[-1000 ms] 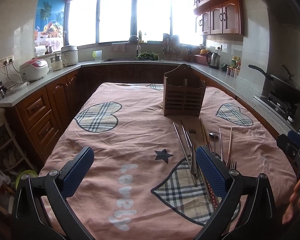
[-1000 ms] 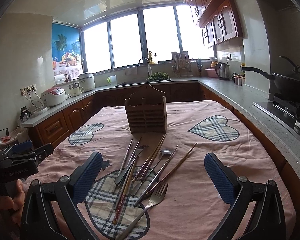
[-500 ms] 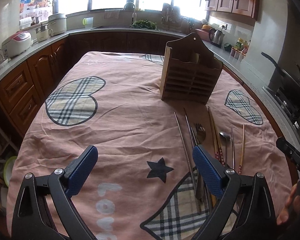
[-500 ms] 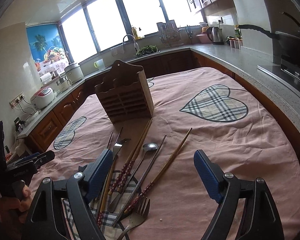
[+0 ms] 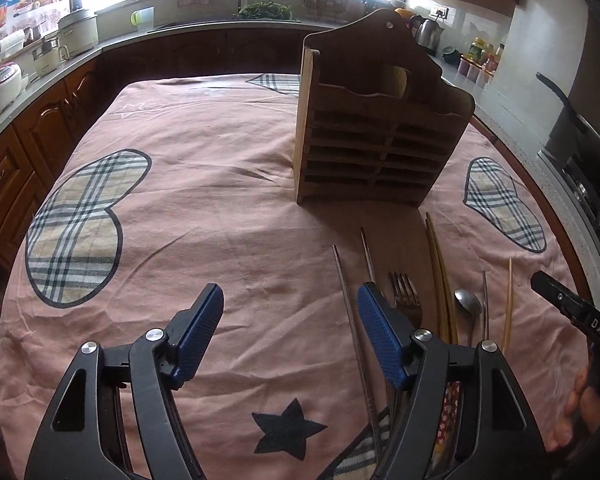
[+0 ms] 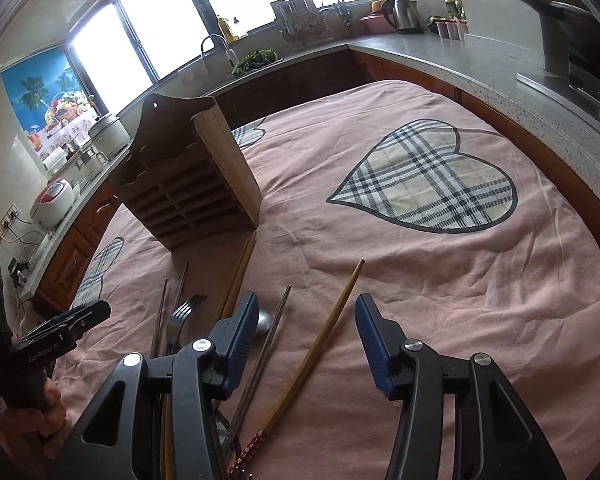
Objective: Organize utensils
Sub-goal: 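Close the right tool on a wooden chopstick while the left tool grasps a thin metal stick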
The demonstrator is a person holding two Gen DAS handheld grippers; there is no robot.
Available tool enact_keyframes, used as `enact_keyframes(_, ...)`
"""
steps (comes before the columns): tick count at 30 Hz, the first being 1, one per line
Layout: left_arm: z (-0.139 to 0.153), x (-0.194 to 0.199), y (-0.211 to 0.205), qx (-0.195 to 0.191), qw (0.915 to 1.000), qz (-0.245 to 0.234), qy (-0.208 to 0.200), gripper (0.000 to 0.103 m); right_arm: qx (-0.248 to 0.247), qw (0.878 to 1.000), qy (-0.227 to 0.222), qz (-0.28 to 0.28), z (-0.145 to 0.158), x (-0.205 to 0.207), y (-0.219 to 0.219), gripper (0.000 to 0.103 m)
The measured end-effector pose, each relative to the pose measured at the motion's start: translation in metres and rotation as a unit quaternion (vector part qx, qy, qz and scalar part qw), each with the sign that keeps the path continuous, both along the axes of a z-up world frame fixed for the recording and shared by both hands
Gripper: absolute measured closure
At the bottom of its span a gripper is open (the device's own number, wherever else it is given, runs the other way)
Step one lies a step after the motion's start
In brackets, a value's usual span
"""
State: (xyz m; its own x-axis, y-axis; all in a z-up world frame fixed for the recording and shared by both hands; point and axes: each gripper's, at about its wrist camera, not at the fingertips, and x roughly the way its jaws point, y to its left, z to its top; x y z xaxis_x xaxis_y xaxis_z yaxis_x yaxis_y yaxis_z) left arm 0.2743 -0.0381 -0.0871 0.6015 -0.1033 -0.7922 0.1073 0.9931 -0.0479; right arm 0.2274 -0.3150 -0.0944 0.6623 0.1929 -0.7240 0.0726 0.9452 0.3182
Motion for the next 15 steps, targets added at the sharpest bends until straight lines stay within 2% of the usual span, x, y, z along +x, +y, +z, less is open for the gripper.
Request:
enact_keyframes(1, -0.003, 0.006, -0.001, 0.002, 1.0000, -0.003, 0.005, 0.039, 0.006, 1.000, 0.009, -0.005, -0.004, 0.005, -0.003, 0.061)
enact_keyframes(5, -0.013, 0.026, -0.010, 0.005, 0.9996, -0.013, 0.023, 0.045, 0.016, 0.999, 0.035, -0.019, -0.016, 0.026, -0.014, 0.067)
enact_keyframes(7, -0.018, 0.036, -0.014, 0.005, 0.9992, -0.018, 0.034, 0.048, 0.020, 0.998, 0.050, -0.022, -0.023, 0.035, -0.018, 0.074)
enact_keyframes(12, -0.031, 0.056, -0.027, 0.007, 0.9978, -0.034, 0.056, 0.054, 0.039, 0.996, 0.076, -0.017, -0.037, 0.051, -0.024, 0.086)
enact_keyframes(15, -0.040, 0.064, -0.036, 0.013, 0.9962, -0.042, 0.075, 0.071, 0.043, 0.996, 0.082, -0.013, -0.041, 0.055, -0.025, 0.091)
